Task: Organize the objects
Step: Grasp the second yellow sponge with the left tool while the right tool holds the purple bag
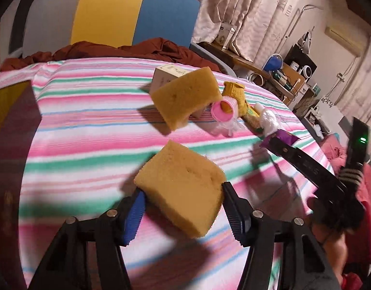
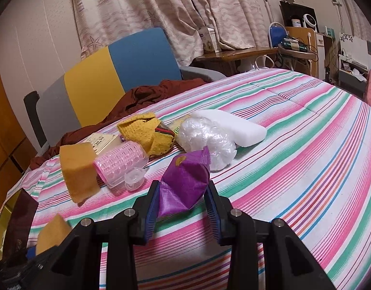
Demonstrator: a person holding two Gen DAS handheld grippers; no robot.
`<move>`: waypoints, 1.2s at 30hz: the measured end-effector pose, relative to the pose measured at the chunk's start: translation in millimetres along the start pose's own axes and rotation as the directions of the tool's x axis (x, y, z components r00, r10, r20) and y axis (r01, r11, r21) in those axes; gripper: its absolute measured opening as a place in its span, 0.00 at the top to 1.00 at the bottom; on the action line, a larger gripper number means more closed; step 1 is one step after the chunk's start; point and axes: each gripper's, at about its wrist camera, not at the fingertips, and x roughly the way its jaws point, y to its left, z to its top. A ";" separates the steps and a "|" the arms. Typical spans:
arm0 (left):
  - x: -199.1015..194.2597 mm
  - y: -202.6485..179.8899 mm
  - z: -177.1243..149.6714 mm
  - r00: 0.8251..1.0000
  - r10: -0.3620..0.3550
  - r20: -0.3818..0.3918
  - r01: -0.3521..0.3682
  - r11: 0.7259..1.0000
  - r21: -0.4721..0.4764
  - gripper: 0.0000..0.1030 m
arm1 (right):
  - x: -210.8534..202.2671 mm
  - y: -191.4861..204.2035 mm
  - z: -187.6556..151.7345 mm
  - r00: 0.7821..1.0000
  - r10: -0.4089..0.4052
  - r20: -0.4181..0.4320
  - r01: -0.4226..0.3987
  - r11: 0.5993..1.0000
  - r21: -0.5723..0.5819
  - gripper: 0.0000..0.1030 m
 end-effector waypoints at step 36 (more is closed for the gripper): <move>-154.2 129.3 -20.9 0.989 0.089 0.115 -0.071 0.986 -0.152 0.38 | -48.1 72.9 -32.7 0.997 0.074 -0.011 -0.074 0.988 -0.133 0.65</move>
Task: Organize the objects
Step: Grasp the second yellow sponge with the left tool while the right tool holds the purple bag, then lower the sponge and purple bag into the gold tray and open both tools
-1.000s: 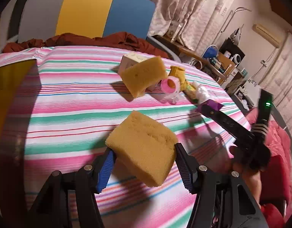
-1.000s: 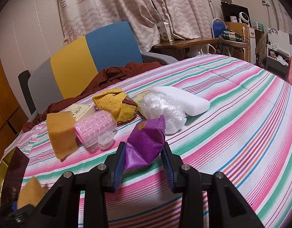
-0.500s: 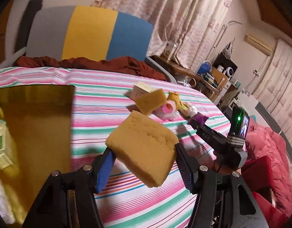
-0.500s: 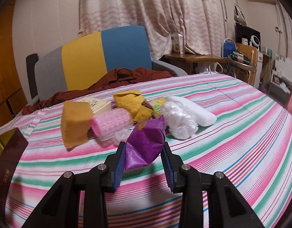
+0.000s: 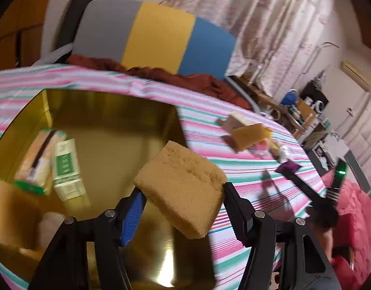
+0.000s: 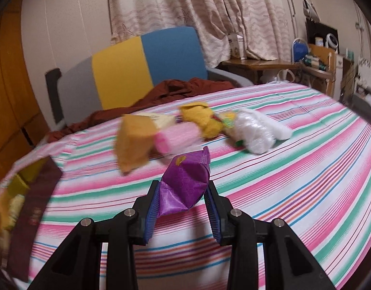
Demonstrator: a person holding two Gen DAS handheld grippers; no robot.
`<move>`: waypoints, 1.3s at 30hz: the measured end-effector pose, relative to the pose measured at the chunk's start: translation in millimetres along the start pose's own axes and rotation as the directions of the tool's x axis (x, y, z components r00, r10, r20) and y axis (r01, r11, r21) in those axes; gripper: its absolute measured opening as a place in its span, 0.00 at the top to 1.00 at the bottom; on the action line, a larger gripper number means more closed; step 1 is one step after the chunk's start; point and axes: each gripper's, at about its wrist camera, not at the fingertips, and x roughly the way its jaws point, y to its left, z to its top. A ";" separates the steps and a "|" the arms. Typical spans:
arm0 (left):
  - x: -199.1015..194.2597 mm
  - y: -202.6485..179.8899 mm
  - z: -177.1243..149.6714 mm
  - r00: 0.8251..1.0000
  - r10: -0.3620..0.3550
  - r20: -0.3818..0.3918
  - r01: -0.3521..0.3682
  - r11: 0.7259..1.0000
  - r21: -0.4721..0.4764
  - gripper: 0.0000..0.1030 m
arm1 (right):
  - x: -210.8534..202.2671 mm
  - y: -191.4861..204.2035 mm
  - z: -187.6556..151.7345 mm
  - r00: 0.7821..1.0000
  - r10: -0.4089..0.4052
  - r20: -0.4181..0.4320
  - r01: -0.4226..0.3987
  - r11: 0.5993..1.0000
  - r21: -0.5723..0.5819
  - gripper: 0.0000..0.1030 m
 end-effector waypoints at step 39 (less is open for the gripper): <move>-69.5 89.8 -19.9 0.952 0.285 0.108 -0.261 0.946 -0.192 0.01 | -16.2 237.7 -33.1 0.882 0.356 -0.309 -0.432 0.872 -0.229 0.64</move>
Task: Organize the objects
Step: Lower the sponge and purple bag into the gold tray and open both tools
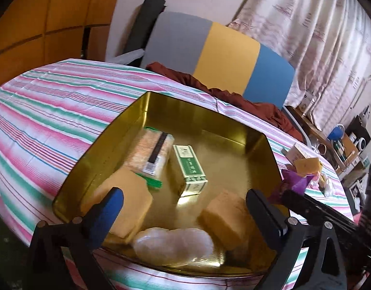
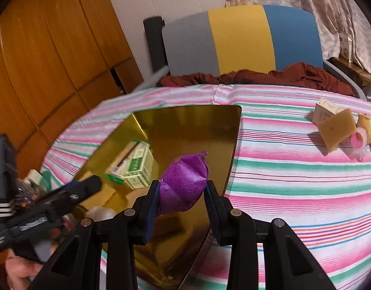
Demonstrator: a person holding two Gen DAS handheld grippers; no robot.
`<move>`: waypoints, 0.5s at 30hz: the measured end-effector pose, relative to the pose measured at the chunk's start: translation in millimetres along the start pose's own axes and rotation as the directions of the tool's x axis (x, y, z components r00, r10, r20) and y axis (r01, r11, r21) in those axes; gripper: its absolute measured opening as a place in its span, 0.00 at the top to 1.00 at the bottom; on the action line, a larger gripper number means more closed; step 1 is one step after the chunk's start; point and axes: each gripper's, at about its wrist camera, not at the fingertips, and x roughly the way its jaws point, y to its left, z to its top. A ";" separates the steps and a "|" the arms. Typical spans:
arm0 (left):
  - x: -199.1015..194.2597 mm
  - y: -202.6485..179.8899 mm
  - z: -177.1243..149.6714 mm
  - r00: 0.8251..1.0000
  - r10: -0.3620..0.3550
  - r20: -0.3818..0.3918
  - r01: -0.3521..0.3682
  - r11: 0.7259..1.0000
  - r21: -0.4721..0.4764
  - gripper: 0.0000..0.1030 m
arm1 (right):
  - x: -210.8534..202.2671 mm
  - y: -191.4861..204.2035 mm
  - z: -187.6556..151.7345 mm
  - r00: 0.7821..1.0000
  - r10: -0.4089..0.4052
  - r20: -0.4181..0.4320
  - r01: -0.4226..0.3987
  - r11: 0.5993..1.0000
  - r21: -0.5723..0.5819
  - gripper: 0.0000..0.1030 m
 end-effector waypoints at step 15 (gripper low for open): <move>-3.3 4.3 -2.0 1.000 0.007 -0.002 -0.007 1.000 -0.017 0.00 | 7.2 -1.0 6.3 0.998 -0.057 0.025 0.057 0.998 -0.008 0.57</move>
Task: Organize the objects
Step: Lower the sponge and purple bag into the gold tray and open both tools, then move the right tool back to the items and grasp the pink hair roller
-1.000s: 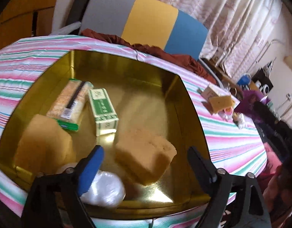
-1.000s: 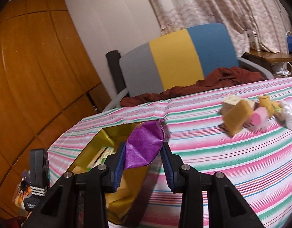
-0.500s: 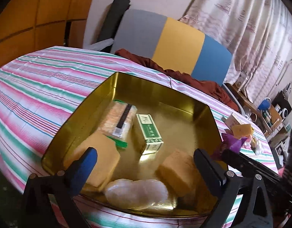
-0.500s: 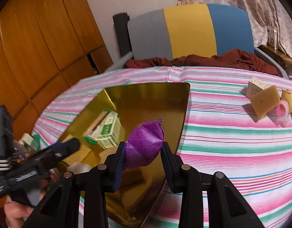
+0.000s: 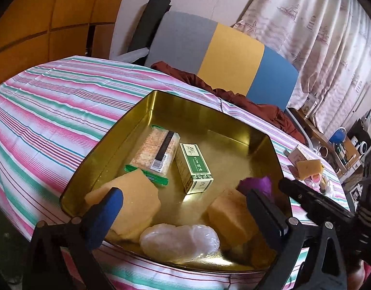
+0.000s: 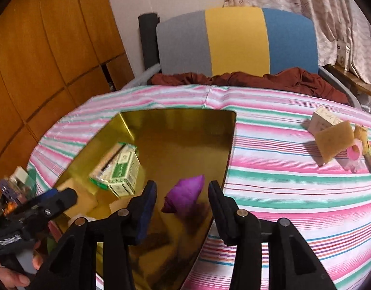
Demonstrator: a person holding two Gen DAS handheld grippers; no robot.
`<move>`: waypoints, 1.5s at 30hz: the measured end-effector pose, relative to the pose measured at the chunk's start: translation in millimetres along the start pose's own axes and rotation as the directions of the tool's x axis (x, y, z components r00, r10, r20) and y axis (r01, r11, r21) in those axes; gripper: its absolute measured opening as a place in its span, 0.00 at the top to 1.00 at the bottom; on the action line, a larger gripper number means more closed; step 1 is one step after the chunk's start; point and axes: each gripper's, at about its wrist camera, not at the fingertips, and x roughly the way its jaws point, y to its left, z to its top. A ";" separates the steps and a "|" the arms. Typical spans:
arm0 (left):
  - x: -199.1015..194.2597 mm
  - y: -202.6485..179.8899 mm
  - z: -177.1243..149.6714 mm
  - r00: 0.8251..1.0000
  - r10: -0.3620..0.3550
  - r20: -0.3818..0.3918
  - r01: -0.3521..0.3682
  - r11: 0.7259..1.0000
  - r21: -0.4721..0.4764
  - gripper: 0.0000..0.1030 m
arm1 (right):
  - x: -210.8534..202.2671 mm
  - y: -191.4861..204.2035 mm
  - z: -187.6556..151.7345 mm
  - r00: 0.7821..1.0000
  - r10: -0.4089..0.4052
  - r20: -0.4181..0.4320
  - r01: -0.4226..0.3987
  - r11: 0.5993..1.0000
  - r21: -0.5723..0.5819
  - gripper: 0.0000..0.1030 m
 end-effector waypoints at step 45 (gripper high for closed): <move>6.0 -148.3 -25.3 0.965 -0.215 -0.153 0.252 0.921 0.297 0.00 | -57.8 -255.3 -16.1 0.962 -0.250 0.107 0.164 0.848 0.504 0.48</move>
